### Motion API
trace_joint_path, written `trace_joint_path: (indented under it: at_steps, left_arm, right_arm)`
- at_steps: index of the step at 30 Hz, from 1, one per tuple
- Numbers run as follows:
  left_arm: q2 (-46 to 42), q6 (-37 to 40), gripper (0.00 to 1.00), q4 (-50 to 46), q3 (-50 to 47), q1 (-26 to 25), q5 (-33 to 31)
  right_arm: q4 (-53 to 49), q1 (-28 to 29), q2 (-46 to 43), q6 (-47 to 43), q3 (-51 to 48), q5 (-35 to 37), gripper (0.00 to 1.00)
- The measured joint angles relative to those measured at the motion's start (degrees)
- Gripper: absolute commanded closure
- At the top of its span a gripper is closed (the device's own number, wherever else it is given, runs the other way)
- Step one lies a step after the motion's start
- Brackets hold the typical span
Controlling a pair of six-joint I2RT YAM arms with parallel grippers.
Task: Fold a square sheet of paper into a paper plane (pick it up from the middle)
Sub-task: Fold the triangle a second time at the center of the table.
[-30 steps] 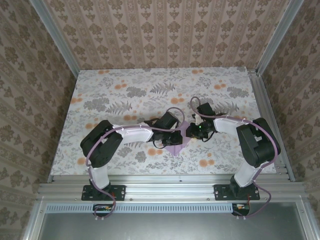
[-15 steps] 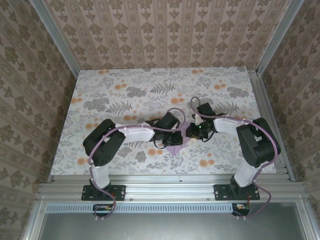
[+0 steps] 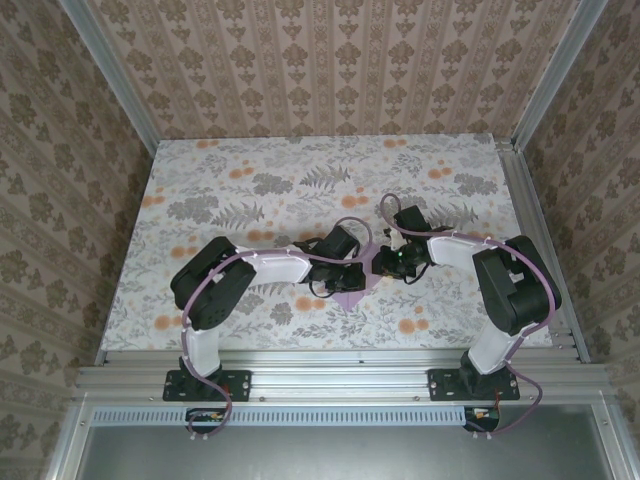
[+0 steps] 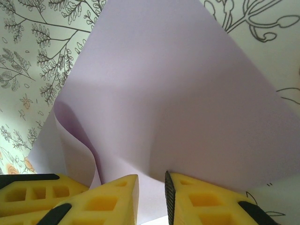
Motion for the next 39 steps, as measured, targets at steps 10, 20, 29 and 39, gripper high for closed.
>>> trace_joint_path:
  at_steps: [10,20,29,39]
  left_arm:
    - [0.1,0.0,0.89,0.1,0.0,0.0,-0.9]
    - [0.1,0.0,0.89,0.1,0.0,0.0,-1.4]
    - [0.1,0.0,0.89,0.5,0.0,0.0,-2.6]
    - [0.0,-0.8,0.65,2.4,0.0,-0.1,-3.1]
  right_arm:
    - [0.1,0.0,0.0,0.0,-0.1,0.0,0.75]
    - [0.6,0.0,0.0,0.0,-0.3,-0.2,0.75]
    - [1.5,0.0,0.0,0.0,-0.7,-0.4,0.74]
    - [2.1,0.0,0.0,0.0,-1.0,-0.7,0.75]
